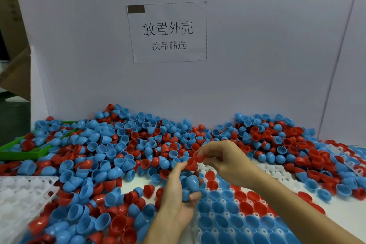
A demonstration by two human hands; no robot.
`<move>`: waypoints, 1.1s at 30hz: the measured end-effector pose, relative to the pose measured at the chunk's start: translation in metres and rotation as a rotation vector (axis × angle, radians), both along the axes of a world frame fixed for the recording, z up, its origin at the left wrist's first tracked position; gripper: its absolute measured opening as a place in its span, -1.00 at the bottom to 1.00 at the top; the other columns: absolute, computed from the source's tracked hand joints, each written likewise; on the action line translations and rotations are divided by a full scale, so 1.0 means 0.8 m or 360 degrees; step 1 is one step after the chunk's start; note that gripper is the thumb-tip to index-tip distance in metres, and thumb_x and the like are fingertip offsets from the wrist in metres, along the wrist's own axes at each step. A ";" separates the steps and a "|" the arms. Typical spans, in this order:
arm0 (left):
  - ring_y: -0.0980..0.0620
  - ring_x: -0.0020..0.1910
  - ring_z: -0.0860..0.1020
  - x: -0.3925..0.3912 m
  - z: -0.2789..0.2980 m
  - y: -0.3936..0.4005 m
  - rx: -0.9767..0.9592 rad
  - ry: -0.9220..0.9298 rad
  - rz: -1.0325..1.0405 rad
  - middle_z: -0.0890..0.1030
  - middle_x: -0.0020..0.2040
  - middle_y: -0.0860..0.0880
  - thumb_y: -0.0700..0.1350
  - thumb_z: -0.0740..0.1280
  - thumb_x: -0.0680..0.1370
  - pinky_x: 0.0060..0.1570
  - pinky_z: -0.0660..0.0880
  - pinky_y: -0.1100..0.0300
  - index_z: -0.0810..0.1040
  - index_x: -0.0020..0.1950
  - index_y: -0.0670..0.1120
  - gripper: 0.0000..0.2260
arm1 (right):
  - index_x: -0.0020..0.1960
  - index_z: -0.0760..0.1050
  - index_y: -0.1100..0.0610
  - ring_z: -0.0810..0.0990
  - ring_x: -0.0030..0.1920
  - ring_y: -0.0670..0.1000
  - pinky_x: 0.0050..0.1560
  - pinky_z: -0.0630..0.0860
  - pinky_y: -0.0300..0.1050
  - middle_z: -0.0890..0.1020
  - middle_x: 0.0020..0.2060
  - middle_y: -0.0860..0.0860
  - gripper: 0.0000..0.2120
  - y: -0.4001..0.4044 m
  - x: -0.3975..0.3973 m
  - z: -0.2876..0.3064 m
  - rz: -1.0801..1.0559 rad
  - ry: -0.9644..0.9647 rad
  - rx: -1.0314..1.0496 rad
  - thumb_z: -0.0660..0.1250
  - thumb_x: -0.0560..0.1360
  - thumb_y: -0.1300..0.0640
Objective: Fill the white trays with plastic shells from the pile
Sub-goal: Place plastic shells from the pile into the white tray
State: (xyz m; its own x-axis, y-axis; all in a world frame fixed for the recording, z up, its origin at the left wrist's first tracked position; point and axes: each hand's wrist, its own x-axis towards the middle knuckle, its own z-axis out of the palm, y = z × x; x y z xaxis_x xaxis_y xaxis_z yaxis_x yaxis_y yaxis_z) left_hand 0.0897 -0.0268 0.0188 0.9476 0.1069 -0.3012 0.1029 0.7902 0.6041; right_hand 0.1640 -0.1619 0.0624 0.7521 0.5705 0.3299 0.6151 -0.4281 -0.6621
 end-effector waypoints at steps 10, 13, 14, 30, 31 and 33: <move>0.05 -0.46 0.46 0.009 -0.016 -0.002 0.0631 -0.0070 0.0184 0.55 -0.36 -0.04 -0.03 0.38 0.59 -0.60 0.23 0.28 0.54 0.01 -0.18 -0.79 | -0.17 0.70 0.11 0.65 -0.10 -0.02 -0.03 0.62 -0.14 0.70 -0.15 0.00 -0.58 0.010 -0.012 0.005 -0.0116 -0.0217 -0.0382 0.24 0.54 -0.17; 0.05 -0.46 0.46 0.009 -0.015 -0.003 0.0651 -0.0102 0.0136 0.55 -0.33 -0.04 -0.03 0.41 0.57 -0.62 0.24 0.29 0.55 -0.10 -0.09 -0.84 | -0.07 0.71 0.04 0.61 -0.15 -0.18 -0.06 0.59 -0.25 0.67 -0.15 -0.16 -0.77 0.014 -0.006 0.006 -0.0191 -0.0106 -0.0421 0.37 0.54 -0.08; 0.05 -0.46 0.46 0.009 -0.015 -0.004 0.0661 -0.0112 0.0118 0.56 -0.33 -0.04 -0.03 0.42 0.56 -0.62 0.25 0.29 0.55 -0.13 -0.07 -0.84 | -0.03 0.71 0.04 0.58 -0.17 -0.24 -0.11 0.53 -0.34 0.64 -0.16 -0.21 -0.81 0.014 -0.004 0.006 -0.0201 -0.0060 -0.0434 0.40 0.53 -0.05; 0.10 -0.49 0.37 0.015 -0.022 0.001 0.0509 -0.0144 0.0154 0.47 -0.19 -0.12 -0.12 0.36 0.61 -0.64 0.23 0.29 0.48 -0.07 -0.16 -0.86 | -0.02 0.69 0.09 0.63 -0.27 -0.18 -0.30 0.51 -0.39 0.69 -0.15 -0.12 -0.87 -0.092 0.053 0.014 -0.0534 -0.0109 -0.0726 0.36 0.58 0.18; 0.11 -0.49 0.37 0.015 -0.023 0.001 0.0520 -0.0140 0.0160 0.48 -0.18 -0.12 -0.12 0.36 0.61 -0.64 0.23 0.29 0.48 -0.07 -0.15 -0.86 | 0.02 0.70 0.11 0.63 -0.24 -0.18 -0.27 0.53 -0.40 0.70 -0.09 -0.09 -0.87 -0.098 0.056 0.009 -0.0537 -0.0138 -0.0793 0.36 0.58 0.19; 0.11 -0.48 0.37 0.015 -0.024 0.001 0.0549 -0.0130 0.0170 0.48 -0.17 -0.12 -0.11 0.36 0.60 -0.62 0.22 0.28 0.50 -0.07 -0.15 -0.86 | 0.06 0.69 0.13 0.64 -0.19 -0.17 -0.18 0.58 -0.35 0.71 -0.02 -0.07 -0.85 -0.104 0.059 0.000 -0.0523 -0.0201 -0.0918 0.37 0.57 0.23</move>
